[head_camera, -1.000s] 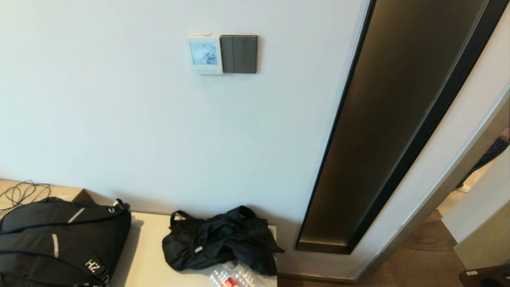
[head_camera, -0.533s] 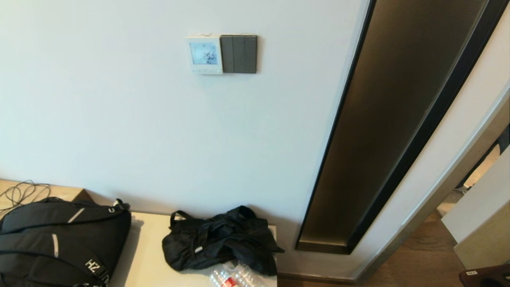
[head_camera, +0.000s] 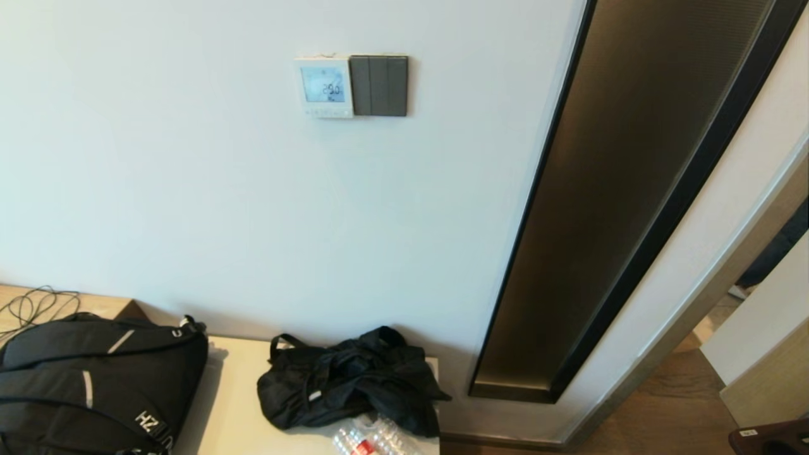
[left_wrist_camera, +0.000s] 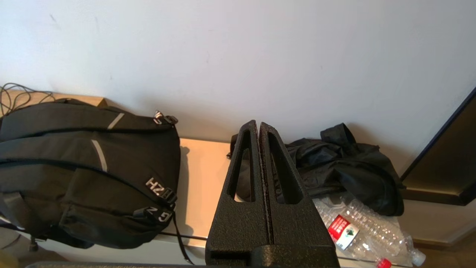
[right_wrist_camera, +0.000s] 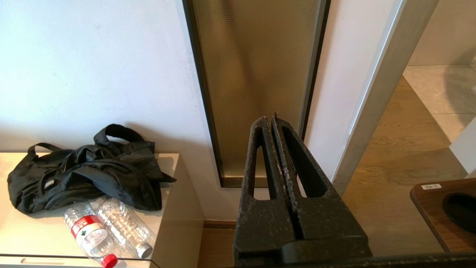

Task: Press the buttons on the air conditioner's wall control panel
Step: Turn off the central air conditioner

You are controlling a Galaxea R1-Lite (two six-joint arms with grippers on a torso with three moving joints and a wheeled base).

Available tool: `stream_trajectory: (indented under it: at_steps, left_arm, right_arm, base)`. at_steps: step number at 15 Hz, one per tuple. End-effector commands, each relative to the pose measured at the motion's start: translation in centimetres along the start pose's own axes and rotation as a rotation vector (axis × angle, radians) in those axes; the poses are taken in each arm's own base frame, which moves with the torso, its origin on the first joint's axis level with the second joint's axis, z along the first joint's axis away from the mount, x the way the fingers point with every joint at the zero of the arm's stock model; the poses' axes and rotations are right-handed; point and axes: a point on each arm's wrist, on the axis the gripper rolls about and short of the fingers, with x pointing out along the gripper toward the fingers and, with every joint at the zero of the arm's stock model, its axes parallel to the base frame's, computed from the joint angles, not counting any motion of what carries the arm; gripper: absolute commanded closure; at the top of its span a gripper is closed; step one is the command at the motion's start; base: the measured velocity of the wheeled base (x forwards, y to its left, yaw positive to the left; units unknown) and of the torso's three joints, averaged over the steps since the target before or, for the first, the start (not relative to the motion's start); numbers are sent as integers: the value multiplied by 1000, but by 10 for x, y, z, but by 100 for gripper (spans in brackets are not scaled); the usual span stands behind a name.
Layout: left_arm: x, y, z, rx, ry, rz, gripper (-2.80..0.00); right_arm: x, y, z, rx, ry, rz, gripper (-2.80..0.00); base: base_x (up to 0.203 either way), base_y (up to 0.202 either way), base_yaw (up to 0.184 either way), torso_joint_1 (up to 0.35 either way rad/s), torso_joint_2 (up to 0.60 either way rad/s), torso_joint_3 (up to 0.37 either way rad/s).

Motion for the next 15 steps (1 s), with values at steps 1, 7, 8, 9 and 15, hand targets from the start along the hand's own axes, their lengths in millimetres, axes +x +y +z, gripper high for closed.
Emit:
stream_trajectory:
  at_steps: [1, 7, 8, 9, 15]
  left_arm:
    - [0, 0, 0, 0, -1, 1, 0]
    - [0, 0, 0, 0, -1, 1, 0]
    - [0, 0, 0, 0, -1, 1, 0]
    - [0, 0, 0, 0, 0, 1, 0]
    - [0, 0, 0, 0, 1, 1, 0]
  right_arm:
    - [0, 0, 0, 0, 1, 1, 0]
    - [0, 0, 0, 0, 2, 1, 0]
    - [0, 0, 0, 0, 3, 1, 0]
    - [0, 0, 0, 0, 3, 1, 0]
    - [0, 0, 0, 0, 3, 1, 0]
  base:
    - [0, 0, 0, 0, 0, 0]
    - [0, 0, 0, 0, 0, 0]
    - [0, 0, 0, 0, 0, 0]
    - [0, 0, 0, 0, 0, 0]
    - [0, 0, 0, 0, 0, 0]
